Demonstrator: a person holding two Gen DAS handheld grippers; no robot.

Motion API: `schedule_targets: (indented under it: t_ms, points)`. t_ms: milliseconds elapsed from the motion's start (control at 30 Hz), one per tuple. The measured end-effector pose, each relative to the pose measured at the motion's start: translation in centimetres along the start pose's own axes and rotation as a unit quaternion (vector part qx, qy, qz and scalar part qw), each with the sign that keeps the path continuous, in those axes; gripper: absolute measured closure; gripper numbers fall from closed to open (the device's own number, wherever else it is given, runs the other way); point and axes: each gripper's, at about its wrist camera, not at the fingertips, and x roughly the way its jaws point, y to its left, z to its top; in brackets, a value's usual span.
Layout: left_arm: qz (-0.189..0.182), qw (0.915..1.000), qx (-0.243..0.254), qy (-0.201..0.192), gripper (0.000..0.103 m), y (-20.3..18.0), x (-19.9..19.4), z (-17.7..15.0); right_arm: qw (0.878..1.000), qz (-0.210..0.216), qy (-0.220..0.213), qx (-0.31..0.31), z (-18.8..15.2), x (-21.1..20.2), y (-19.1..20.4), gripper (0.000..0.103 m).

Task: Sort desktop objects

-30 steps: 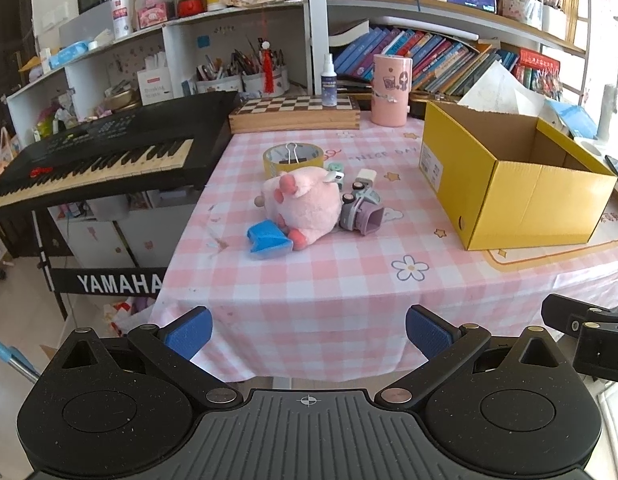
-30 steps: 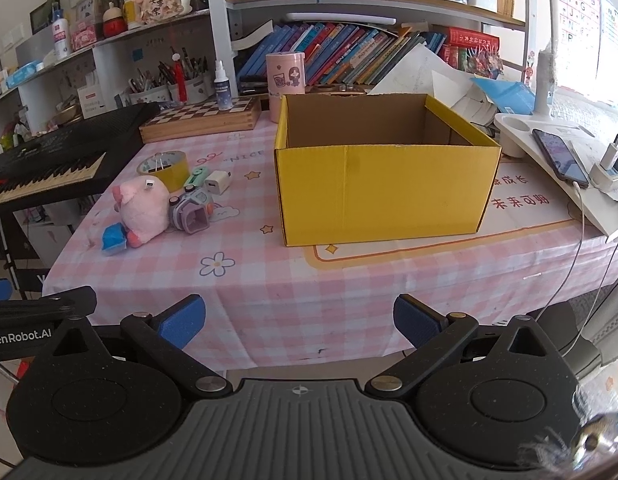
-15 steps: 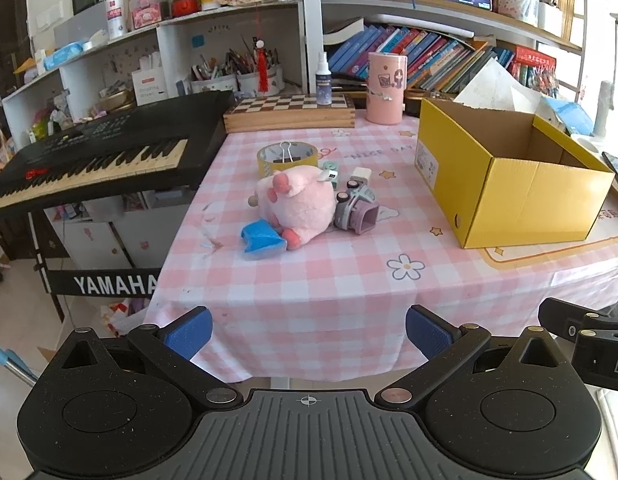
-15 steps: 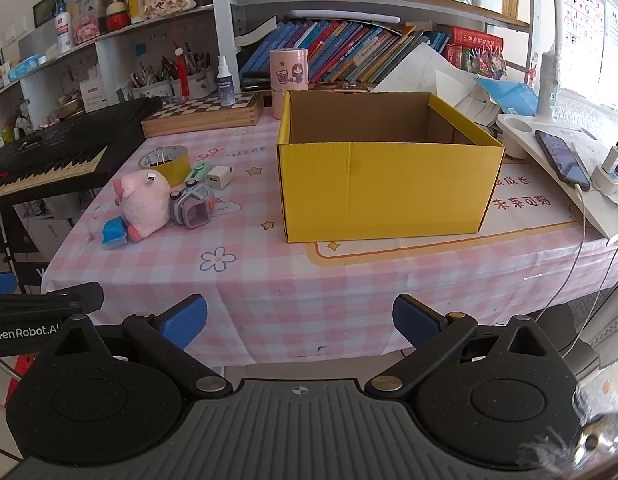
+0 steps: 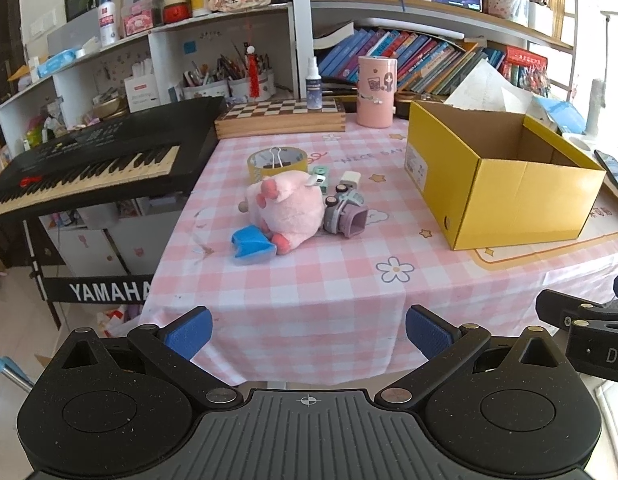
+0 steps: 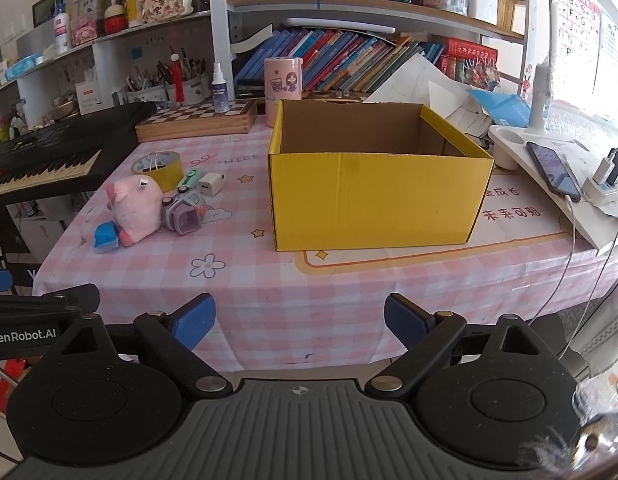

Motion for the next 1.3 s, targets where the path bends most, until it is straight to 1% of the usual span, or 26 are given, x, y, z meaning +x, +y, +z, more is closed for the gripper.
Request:
schedule_targets:
  t_ms: [400, 667, 700, 900, 1067, 1200, 1300]
  points:
    - [-0.006, 1.0, -0.002, -0.001, 0.0, -0.2, -0.1, -0.1, 1.0, 0.009, 0.012, 0.005, -0.3, 0.1, 0.1, 0.017]
    - [-0.01, 0.9999, -0.005, 0.001, 0.0, 0.2, 0.0, -0.1, 1.0, 0.023, 0.018, -0.002, -0.4, 0.2, 0.7, 0.017]
    - [-0.01, 0.9999, -0.005, 0.001, 0.0, 0.3, 0.0, -0.1, 1.0, 0.024, 0.019, -0.003, -0.4, 0.2, 0.9, 0.015]
    - [-0.014, 0.9998, -0.012, 0.003, 0.0, 1.1, 0.0, -0.2, 0.999, 0.027, 0.023, -0.005, -0.4, 0.3, 1.5, 0.015]
    - [-0.004, 0.9998, -0.018, 0.0, 0.0, 1.9, -0.1, -0.1, 0.999, 0.035, 0.026, -0.013, 0.0, 0.4, 2.5, 0.017]
    - [0.007, 0.9998, -0.018, -0.011, 0.0, 2.3, -0.4, 0.2, 0.998, 0.047, 0.027, -0.03, 0.4, 0.4, 3.5, 0.018]
    - [0.012, 0.9995, -0.026, -0.009, 0.0, 2.9, -0.3, 0.1, 0.998, 0.052, 0.026, -0.038, 0.5, 0.6, 4.2, 0.021]
